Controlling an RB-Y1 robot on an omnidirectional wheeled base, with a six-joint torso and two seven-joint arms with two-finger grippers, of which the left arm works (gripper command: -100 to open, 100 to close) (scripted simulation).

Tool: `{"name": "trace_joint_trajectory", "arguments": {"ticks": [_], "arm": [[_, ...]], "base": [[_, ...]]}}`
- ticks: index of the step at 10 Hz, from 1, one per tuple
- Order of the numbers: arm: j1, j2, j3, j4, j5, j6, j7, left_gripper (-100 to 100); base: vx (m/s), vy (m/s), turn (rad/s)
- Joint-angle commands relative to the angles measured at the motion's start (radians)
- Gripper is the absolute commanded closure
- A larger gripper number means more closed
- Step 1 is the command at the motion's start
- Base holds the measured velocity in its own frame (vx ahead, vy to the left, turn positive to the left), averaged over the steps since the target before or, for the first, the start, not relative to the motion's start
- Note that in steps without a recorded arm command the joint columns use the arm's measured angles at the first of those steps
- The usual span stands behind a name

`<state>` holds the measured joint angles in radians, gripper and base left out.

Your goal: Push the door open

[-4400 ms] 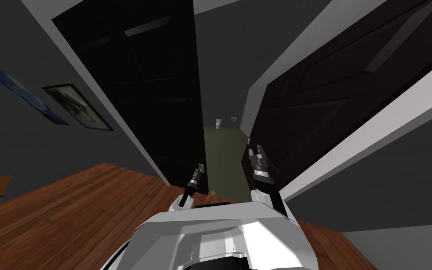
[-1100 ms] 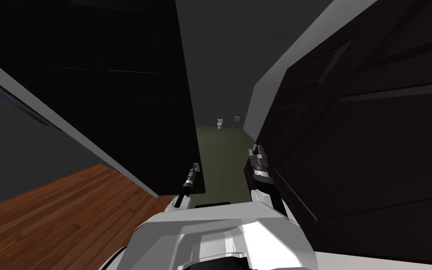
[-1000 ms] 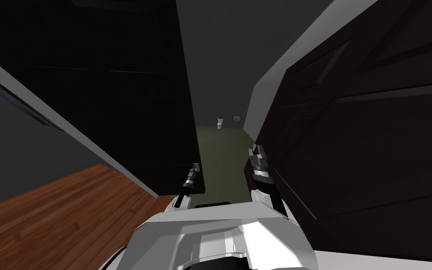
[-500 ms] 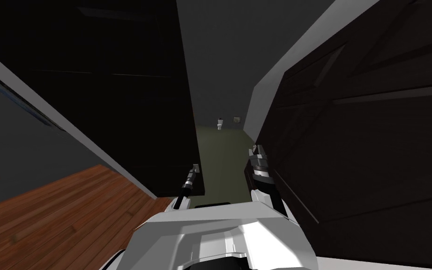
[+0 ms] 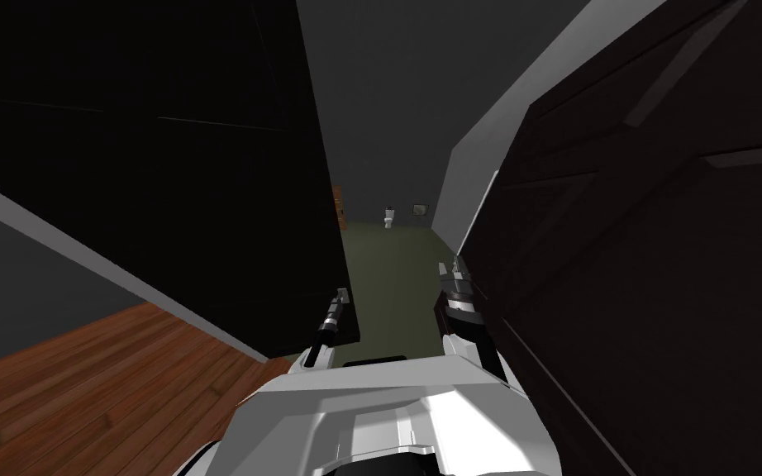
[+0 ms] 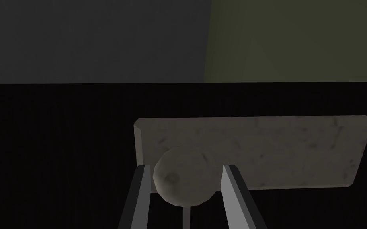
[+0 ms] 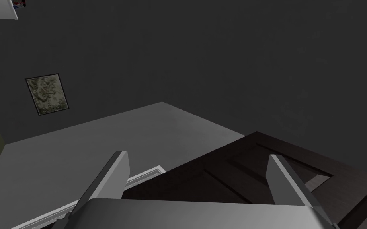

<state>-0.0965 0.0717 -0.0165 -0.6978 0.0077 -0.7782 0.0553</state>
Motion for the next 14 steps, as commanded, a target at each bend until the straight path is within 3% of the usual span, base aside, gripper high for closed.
{"name": "trace_joint_trajectory", "arguments": {"ticks": [1,11,12,14], "arm": [[-0.009,0.015,0.026,0.016,0.013,-0.012,-0.006,100],[-0.014,0.031,0.138,0.030,0.071,-0.009,-0.041,100],[-0.022,0.023,0.127,0.047,0.067,-0.014,-0.039,-100],[-0.022,0.022,0.127,0.045,0.067,-0.012,-0.039,-100]], "base": [[0.232,-0.057,0.038],[0.169,-0.067,0.074],[-0.016,-0.080,0.064],[-0.169,-0.081,0.015]]}}
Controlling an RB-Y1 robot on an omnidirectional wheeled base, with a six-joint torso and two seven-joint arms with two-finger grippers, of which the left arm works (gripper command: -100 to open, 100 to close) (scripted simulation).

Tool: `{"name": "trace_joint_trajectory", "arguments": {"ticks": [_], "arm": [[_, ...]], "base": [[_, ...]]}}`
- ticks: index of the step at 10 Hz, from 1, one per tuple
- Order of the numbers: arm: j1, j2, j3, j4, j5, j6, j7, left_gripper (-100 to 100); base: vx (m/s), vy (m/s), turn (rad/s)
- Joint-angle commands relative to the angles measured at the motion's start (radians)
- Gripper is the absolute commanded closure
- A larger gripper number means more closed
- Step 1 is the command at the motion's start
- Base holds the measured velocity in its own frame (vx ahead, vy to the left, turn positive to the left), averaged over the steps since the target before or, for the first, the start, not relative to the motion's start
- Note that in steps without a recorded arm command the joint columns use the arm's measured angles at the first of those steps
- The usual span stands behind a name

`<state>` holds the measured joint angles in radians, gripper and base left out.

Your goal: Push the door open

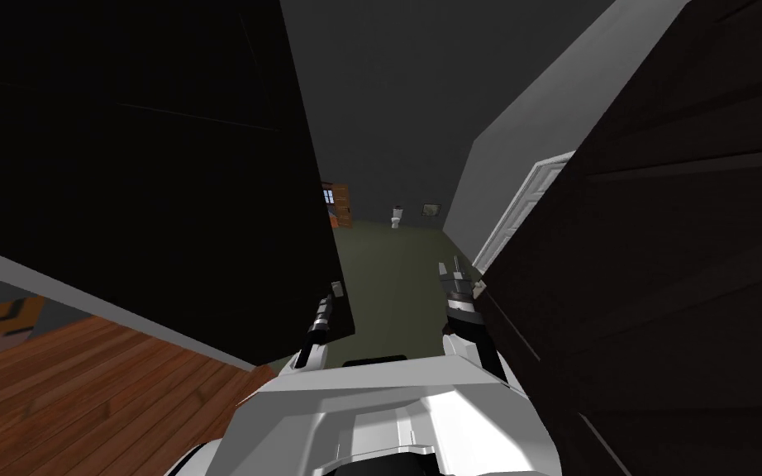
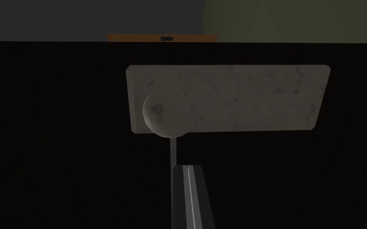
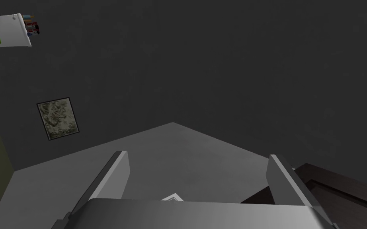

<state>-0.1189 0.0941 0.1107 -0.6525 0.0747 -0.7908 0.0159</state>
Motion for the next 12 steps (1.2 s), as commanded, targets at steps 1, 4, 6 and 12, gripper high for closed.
{"name": "trace_joint_trajectory", "arguments": {"ticks": [1,4,6,12], "arm": [[0.000,-0.003,0.000,-0.003,0.000,0.003,0.000,-100],[-0.002,-0.013,-0.001,-0.012,0.001,0.010,-0.001,-100],[0.001,-0.010,0.001,-0.010,0.002,0.004,-0.002,-100],[0.007,-0.010,0.014,-0.002,0.009,-0.021,-0.007,-100]], "base": [[-0.219,-0.085,0.044],[-0.250,-0.113,0.049],[-0.006,-0.039,-0.006],[0.225,0.048,-0.033]]}}
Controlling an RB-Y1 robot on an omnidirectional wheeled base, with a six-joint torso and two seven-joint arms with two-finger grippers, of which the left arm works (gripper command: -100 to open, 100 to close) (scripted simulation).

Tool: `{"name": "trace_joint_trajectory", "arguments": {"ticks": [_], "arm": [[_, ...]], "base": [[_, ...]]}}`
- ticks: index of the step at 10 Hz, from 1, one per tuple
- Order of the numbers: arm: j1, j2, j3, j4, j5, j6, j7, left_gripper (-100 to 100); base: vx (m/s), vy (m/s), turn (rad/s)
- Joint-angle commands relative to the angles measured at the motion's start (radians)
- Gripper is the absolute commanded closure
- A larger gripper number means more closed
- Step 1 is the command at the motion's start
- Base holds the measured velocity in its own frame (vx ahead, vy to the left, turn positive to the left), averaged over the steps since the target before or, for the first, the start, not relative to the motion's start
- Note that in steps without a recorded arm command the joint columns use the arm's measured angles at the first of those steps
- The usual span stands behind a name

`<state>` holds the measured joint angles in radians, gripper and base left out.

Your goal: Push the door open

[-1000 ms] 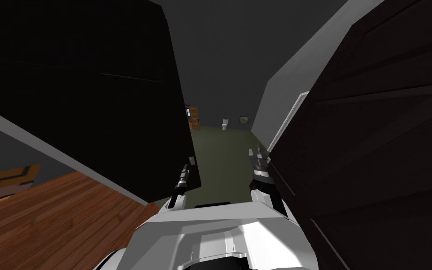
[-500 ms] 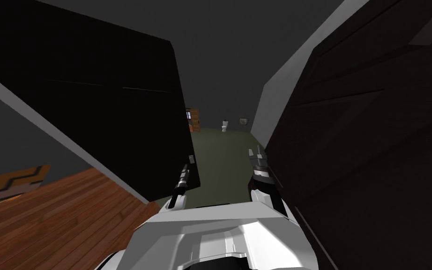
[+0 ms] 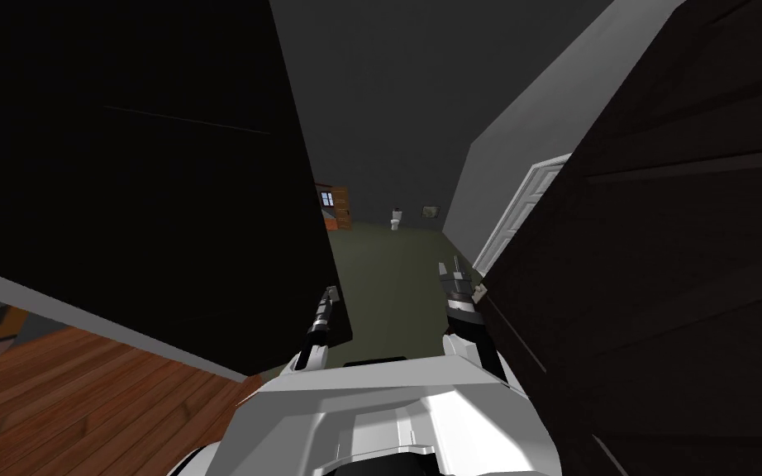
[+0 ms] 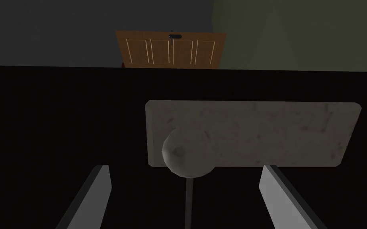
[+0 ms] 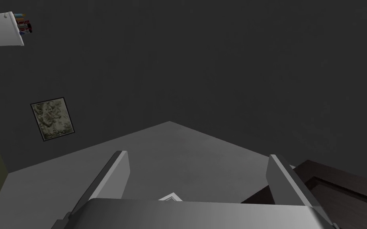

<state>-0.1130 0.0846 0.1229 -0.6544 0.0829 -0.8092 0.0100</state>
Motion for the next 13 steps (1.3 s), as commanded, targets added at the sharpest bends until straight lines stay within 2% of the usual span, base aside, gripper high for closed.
{"name": "trace_joint_trajectory", "arguments": {"ticks": [1,2,3,8,11,12,13], "arm": [[0.002,-0.002,0.003,0.001,0.002,-0.007,-0.002,-100],[0.002,-0.001,0.002,-0.001,0.001,-0.003,-0.001,-100],[0.002,-0.001,0.002,-0.001,0.001,-0.003,-0.001,100],[0.002,-0.001,0.002,-0.001,0.001,-0.003,-0.001,100],[0.002,0.007,0.030,0.003,0.017,0.004,-0.012,100],[0.002,0.007,0.030,0.003,0.017,0.004,-0.012,100],[0.001,0.010,0.046,0.004,0.026,0.007,-0.017,100]], "base": [[0.253,0.031,-0.030],[0.107,0.013,0.009],[-0.022,-0.004,-0.003],[-0.019,-0.002,-0.002],[0.153,-0.040,0.050],[0.149,-0.026,0.018],[0.151,-0.034,0.046]]}}
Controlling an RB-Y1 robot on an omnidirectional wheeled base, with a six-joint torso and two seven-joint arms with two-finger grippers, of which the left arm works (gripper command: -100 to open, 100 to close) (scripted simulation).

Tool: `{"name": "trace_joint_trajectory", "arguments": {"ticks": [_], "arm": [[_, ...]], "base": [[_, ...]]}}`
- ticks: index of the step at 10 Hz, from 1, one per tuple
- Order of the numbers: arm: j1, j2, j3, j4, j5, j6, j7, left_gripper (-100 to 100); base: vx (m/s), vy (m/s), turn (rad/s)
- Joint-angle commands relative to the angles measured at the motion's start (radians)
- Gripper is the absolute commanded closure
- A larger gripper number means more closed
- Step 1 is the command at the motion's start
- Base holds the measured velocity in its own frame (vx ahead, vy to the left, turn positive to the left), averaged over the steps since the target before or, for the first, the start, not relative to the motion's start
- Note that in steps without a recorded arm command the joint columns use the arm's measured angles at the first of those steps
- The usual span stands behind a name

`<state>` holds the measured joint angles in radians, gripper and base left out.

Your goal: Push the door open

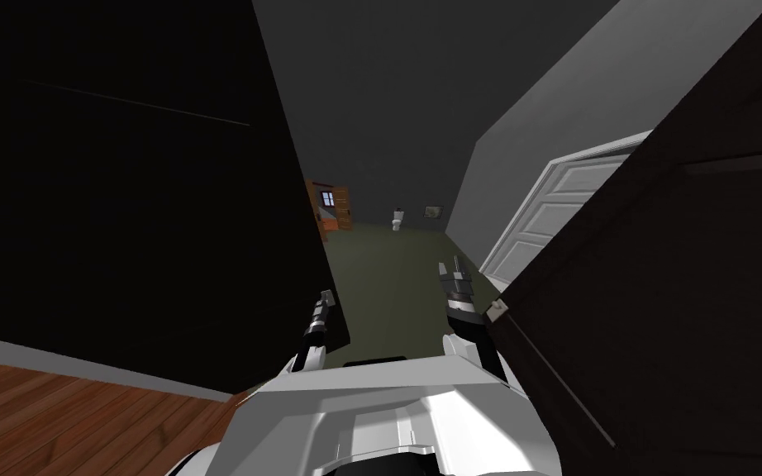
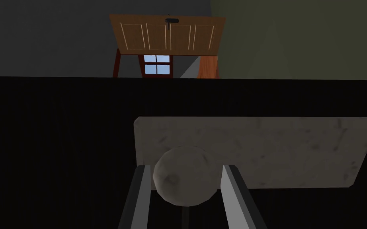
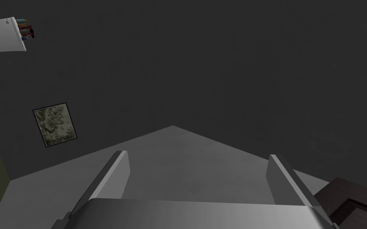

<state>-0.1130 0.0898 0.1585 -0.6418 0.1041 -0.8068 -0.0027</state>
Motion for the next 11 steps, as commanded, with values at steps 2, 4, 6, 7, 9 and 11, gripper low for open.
{"name": "trace_joint_trajectory", "arguments": {"ticks": [2,4,6,7,9,11], "arm": [[-0.001,0.009,0.032,-0.007,0.018,0.008,-0.012,100],[-0.003,0.012,0.055,-0.006,0.031,0.012,-0.020,100],[-0.004,0.014,0.074,-0.005,0.043,0.015,-0.027,100],[-0.005,0.015,0.086,-0.004,0.050,0.017,-0.031,100],[-0.005,0.013,0.088,0.003,0.051,0.016,-0.033,100],[-0.005,0.019,0.112,0.003,0.065,0.015,-0.041,100]], "base": [[0.185,-0.053,0.053],[0.198,-0.074,0.070],[0.219,-0.062,0.067],[0.202,-0.044,0.065],[0.133,-0.015,0.039],[0.171,-0.016,0.045]]}}
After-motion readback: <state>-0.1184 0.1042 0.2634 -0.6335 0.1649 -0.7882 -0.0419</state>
